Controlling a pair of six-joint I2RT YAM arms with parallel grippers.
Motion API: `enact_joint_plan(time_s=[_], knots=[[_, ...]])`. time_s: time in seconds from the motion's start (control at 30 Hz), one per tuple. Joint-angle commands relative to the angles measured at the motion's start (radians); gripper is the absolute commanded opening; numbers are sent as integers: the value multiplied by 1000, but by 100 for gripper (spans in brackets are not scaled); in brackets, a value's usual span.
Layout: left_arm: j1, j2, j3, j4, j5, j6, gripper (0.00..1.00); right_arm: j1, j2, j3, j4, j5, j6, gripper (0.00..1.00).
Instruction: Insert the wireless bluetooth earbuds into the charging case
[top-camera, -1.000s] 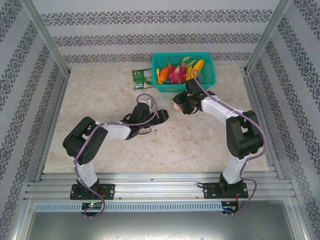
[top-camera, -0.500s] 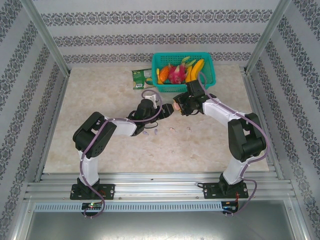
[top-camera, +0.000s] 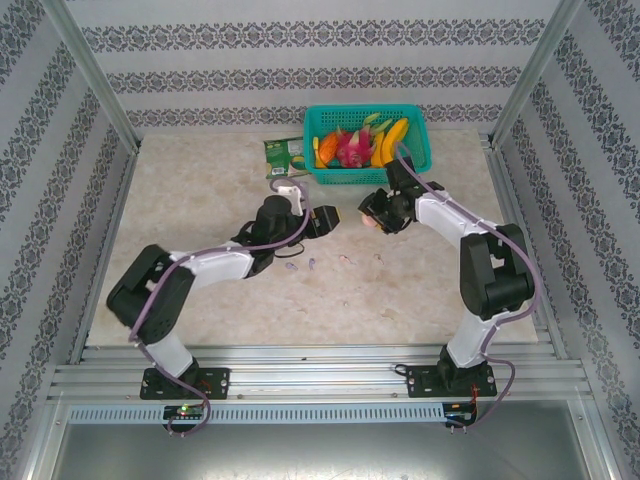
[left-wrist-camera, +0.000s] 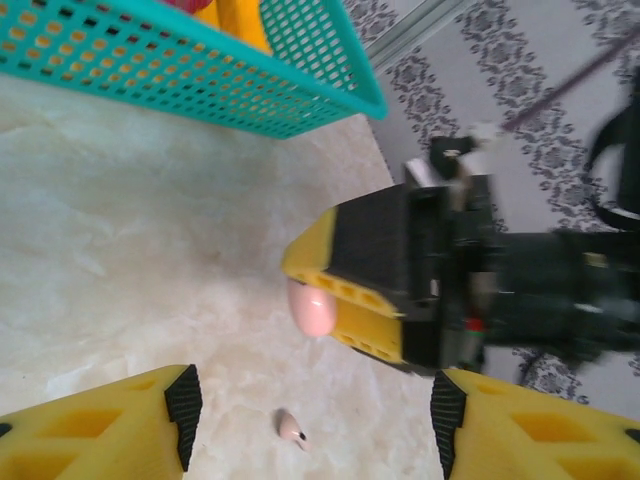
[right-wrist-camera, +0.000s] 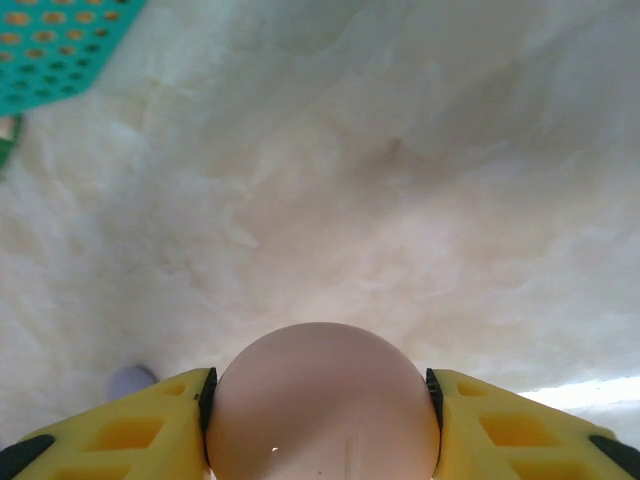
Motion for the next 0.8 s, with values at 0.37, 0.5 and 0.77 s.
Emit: enact_joint_plan(time_s=[0.37,0.5,0.77], knots=[[35,-214,-20,-392,-92,60,82,113,232,296,-379,241,-583,49],[38,-222,-34,-407,-108,39,84,152,296,353,-424,315,-631,50],[47,-221,-56,-397,-119,21,86,189,363,417,-470,414,-703,56]])
